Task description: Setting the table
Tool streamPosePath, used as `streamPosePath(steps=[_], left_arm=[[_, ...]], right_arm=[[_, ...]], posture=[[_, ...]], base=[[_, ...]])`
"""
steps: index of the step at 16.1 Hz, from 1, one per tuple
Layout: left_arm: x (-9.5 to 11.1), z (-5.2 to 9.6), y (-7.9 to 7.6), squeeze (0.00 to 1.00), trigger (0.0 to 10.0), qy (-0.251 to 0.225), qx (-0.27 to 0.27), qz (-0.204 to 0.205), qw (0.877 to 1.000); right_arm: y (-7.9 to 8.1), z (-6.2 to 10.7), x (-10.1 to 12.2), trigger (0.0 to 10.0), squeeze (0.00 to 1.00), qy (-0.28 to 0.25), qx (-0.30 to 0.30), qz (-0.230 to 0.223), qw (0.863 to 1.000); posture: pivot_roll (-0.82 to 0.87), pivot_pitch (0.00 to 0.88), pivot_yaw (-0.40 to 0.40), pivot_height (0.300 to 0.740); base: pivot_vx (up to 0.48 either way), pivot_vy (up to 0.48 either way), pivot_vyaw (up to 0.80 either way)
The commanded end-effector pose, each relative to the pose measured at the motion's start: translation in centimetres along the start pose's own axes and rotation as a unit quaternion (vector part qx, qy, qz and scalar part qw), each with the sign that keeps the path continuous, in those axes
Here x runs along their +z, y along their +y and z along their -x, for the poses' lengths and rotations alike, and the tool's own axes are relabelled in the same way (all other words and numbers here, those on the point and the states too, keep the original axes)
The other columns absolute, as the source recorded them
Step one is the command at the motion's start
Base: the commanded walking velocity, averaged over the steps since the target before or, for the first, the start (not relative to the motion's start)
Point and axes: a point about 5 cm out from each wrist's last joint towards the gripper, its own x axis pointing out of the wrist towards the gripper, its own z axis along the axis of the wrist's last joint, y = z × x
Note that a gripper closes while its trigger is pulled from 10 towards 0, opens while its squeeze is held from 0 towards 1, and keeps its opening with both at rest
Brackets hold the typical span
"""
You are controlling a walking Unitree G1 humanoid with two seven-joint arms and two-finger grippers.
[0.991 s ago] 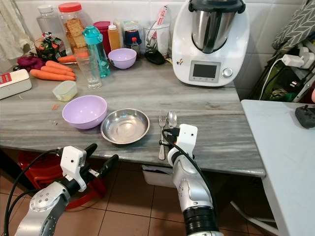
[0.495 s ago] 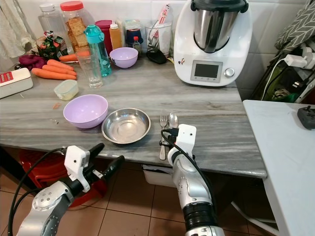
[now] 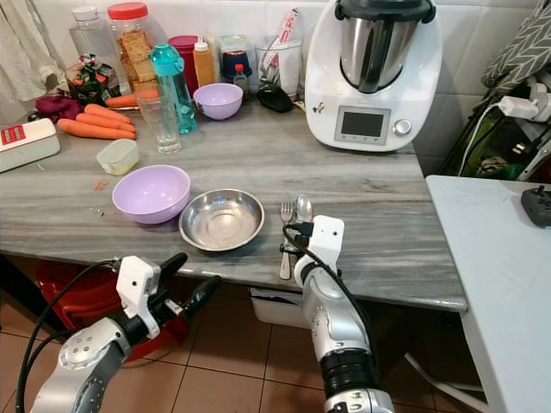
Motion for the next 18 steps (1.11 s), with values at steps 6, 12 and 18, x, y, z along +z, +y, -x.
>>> streamPosePath(steps=[6, 12, 18], left_arm=[[-0.2, 0.1, -0.7, 0.0, 10.0, 0.006, -0.026, 0.002, 1.0], [-0.5, 0.1, -0.7, 0.0, 10.0, 0.01, -0.032, 0.001, 0.999], [-0.3, 0.1, -0.8, 0.0, 10.0, 0.003, -0.043, 0.008, 0.999]], right_arm=[[-0.6, -0.3, 0.1, 10.0, 1.0, -0.002, -0.018, -0.006, 1.0], [-0.4, -0.4, 0.6, 10.0, 1.0, -0.016, -0.013, -0.01, 1.0], [-0.1, 1.1, 4.0, 10.0, 1.0, -0.119, 0.014, 0.021, 0.993]], posture=[[0.01, 0.0, 0.02, 0.74], [0.01, 0.0, 0.018, 0.74], [0.02, 0.0, 0.013, 0.74]], base=[[0.0, 0.0, 0.0], [0.0, 0.0, 0.0], [0.0, 0.0, 0.0]])
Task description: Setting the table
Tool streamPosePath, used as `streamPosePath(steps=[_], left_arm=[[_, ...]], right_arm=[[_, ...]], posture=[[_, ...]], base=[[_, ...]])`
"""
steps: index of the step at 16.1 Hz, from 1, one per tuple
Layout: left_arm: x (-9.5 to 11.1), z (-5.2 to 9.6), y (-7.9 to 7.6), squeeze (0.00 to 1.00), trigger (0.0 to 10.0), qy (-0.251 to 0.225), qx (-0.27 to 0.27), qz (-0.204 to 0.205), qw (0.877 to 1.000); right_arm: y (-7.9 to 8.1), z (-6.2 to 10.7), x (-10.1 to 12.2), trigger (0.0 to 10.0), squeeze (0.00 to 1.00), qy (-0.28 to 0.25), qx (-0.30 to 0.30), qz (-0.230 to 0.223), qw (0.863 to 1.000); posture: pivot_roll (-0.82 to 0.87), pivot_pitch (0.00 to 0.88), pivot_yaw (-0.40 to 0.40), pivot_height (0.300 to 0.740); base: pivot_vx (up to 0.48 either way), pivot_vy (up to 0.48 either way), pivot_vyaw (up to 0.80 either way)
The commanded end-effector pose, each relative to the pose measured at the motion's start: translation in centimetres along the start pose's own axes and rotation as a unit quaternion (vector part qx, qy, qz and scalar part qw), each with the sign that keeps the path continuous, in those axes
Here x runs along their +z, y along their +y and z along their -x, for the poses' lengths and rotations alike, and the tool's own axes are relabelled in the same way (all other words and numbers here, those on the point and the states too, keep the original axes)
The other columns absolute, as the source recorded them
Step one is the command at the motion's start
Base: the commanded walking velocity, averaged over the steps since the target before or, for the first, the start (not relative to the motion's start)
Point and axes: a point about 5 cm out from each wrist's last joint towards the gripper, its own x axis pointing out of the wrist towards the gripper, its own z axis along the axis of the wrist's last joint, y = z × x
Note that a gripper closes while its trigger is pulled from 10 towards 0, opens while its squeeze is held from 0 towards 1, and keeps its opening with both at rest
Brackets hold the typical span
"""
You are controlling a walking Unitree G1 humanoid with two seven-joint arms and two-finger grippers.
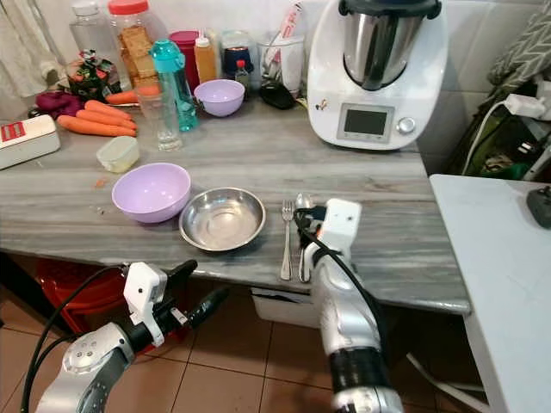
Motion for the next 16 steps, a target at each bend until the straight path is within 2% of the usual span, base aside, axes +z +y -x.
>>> streamPosePath(steps=[1, 2, 5, 7, 8, 9, 12, 13, 14, 16], left_arm=[[0.2, 0.0, 0.0, 0.0, 10.0, -0.001, -0.008, 0.0, 1.0], [0.3, 0.1, 0.0, 0.0, 10.0, -0.002, -0.008, 0.0, 1.0], [0.8, 0.1, 0.0, 0.0, 10.0, -0.012, 0.009, -0.011, 1.0], [0.9, 0.2, 0.3, 0.0, 10.0, -0.023, 0.048, -0.022, 0.998], [1.2, 0.3, 0.9, 0.0, 10.0, -0.035, 0.097, -0.017, 0.995], [1.2, 0.4, 1.0, 0.0, 10.0, -0.037, 0.118, -0.021, 0.992], [0.9, 0.7, 2.1, 0.0, 10.0, -0.022, 0.17, -0.031, 0.985], [0.7, 0.8, 2.3, 0.0, 10.0, -0.019, 0.186, -0.03, 0.982], [0.6, 0.9, 2.9, 0.0, 10.0, -0.016, 0.218, -0.04, 0.975], [0.7, 0.8, 3.2, 0.0, 10.0, -0.018, 0.244, -0.052, 0.968]], right_arm=[[0.2, 0.4, 0.8, 10.0, 1.0, -0.026, 0.013, 0.012, 0.999], [-0.1, 0.7, 0.8, 10.0, 1.0, -0.033, 0.009, 0.018, 0.999], [-1.2, 3.3, 1.2, 10.0, 1.0, -0.089, 0.009, 0.056, 0.994], [-2.0, 4.8, 0.7, 10.0, 1.0, -0.091, 0.003, 0.059, 0.994], [-3.0, 5.9, 0.4, 10.0, 1.0, -0.086, -0.013, 0.066, 0.994], [-3.7, 6.7, 0.2, 10.0, 1.0, -0.082, -0.019, 0.07, 0.994], [-4.0, 8.3, 1.6, 10.0, 1.0, -0.127, -0.021, 0.118, 0.985], [-4.0, 8.7, 1.8, 10.0, 1.0, -0.132, -0.024, 0.118, 0.984], [-4.6, 9.8, 1.5, 10.0, 1.0, -0.121, -0.04, 0.12, 0.985], [-5.4, 10.7, 0.8, 10.0, 1.0, -0.102, -0.049, 0.135, 0.984]], posture=[[0.02, 0.0, 0.015, 0.74], [0.01, 0.0, 0.015, 0.74], [0.02, 0.0, 0.025, 0.74], [0.02, 0.0, 0.022, 0.74], [0.02, 0.0, 0.02, 0.74], [0.01, 0.0, 0.019, 0.74], [-0.01, 0.0, 0.016, 0.74], [-0.02, 0.0, 0.012, 0.74], [-0.03, 0.0, 0.004, 0.74], [-0.05, 0.0, 0.005, 0.74]], base=[[0.0, 0.0, 0.0], [0.0, 0.0, 0.0], [0.0, 0.0, 0.0], [0.0, 0.0, 0.0], [0.0, 0.0, 0.0], [0.0, 0.0, 0.0], [0.0, 0.0, 0.0], [0.0, 0.0, 0.0], [0.0, 0.0, 0.0], [0.0, 0.0, 0.0]])
